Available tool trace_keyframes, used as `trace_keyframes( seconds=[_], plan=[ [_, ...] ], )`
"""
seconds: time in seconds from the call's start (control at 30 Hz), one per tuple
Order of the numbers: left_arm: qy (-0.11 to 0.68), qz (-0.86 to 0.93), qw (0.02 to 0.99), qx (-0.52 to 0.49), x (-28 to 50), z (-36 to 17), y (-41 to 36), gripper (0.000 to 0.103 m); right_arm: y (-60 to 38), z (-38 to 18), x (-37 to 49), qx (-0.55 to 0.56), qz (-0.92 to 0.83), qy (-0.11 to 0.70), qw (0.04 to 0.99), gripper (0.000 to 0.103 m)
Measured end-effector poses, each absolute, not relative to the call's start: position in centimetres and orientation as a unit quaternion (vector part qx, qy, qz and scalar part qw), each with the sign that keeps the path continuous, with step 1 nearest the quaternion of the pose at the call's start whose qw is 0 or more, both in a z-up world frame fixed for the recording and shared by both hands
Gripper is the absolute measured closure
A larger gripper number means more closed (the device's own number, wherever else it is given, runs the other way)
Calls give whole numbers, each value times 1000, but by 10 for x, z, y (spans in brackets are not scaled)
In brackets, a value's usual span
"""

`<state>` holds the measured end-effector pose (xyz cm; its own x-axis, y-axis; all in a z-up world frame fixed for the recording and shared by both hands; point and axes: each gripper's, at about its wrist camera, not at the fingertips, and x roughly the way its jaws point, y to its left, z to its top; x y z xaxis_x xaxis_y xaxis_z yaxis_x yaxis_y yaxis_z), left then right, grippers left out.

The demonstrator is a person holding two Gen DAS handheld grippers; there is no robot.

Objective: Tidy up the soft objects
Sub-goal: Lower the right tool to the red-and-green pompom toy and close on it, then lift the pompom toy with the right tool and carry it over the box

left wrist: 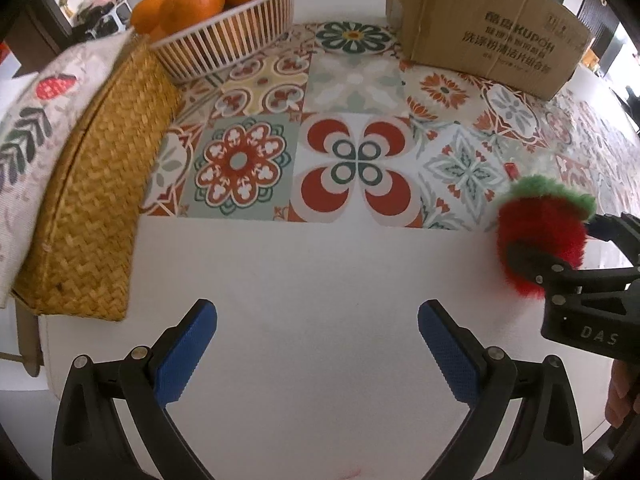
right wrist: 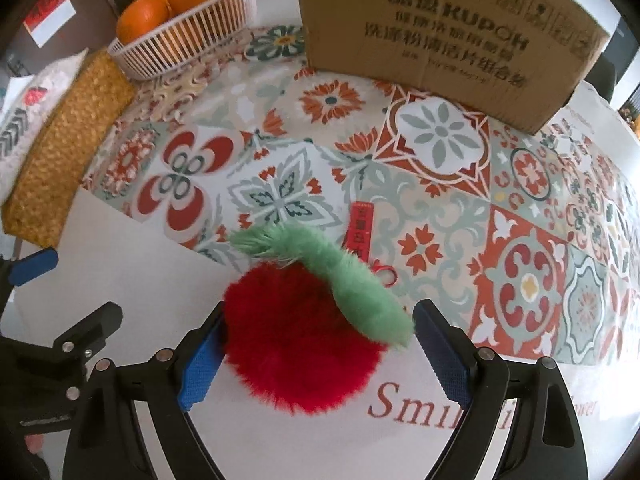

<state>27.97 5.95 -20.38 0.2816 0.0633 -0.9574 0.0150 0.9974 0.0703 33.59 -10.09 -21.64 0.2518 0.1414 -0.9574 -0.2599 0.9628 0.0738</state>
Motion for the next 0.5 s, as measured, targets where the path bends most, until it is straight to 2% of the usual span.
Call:
trace_keyframes(
  seconds=[0.1, 0.27, 0.43, 0.5],
  plan=[
    [605, 18, 795, 31, 282, -210, 61, 0, -99, -223, 338, -53, 127, 599, 789, 16],
    [607, 16, 794, 34, 286, -215, 59, 0, -96, -226, 341, -56, 131, 594, 792, 30],
    [605, 9, 795, 35, 291, -214, 55, 0, -100, -223, 343, -40, 140, 582, 800, 51],
    [604, 7, 796, 36, 292, -214, 54, 0, -101, -222, 342, -35, 142, 582, 800, 54]
  ],
)
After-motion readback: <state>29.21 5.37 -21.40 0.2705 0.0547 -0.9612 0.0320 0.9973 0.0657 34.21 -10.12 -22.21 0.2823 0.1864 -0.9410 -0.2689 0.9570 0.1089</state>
